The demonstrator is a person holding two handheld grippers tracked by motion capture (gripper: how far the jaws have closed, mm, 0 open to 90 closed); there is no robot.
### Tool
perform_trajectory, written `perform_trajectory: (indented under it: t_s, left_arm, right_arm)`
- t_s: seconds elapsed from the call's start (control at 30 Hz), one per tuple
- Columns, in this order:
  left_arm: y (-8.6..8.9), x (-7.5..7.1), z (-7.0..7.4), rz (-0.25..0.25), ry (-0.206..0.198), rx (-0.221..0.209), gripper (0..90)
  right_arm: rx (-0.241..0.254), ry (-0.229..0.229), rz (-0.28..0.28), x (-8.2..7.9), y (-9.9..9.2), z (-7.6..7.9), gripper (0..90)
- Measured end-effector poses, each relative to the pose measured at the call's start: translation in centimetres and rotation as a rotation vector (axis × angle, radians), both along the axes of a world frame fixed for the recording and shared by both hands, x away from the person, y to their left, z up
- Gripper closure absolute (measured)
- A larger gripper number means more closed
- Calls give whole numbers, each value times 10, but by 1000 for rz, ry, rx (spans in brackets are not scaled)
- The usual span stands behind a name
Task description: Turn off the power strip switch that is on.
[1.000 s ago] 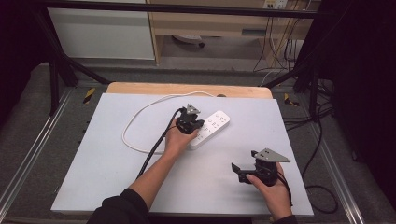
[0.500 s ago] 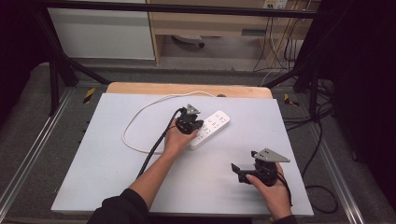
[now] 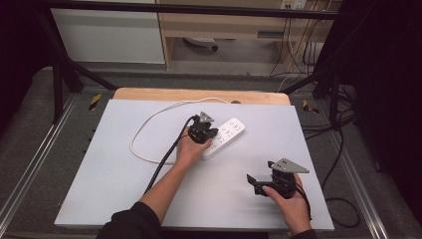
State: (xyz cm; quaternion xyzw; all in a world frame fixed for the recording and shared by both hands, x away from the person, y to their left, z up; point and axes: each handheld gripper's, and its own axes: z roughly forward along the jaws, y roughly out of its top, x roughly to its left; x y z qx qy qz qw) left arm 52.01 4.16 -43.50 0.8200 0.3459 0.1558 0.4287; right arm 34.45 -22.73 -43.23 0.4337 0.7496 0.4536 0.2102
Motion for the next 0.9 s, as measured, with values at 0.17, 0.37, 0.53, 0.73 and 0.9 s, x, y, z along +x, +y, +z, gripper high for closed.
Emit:
perform_trajectory:
  t_s: [0.17, 0.37, 0.53, 0.73, 0.9]
  left_arm:
    - [-5, -1, 0, -14, -7, 13, 900]
    - [-4, -1, 0, -12, -1, 4, 900]
    - [-4, -1, 0, -6, 4, -3, 900]
    - [-1, -1, -1, -6, 22, -28, 900]
    - [0, 0, -1, 0, 26, -34, 900]
  right_arm:
    - [-2, 2, -1, 0, -1, 0, 54]
    - [-5, 4, -1, 0, 0, -1, 55]
    - [-2, 6, -4, 0, -1, -1, 55]
    - [-1, 8, -6, 1, -1, -1, 55]
    - [-2, 7, -9, 0, -2, -1, 55]
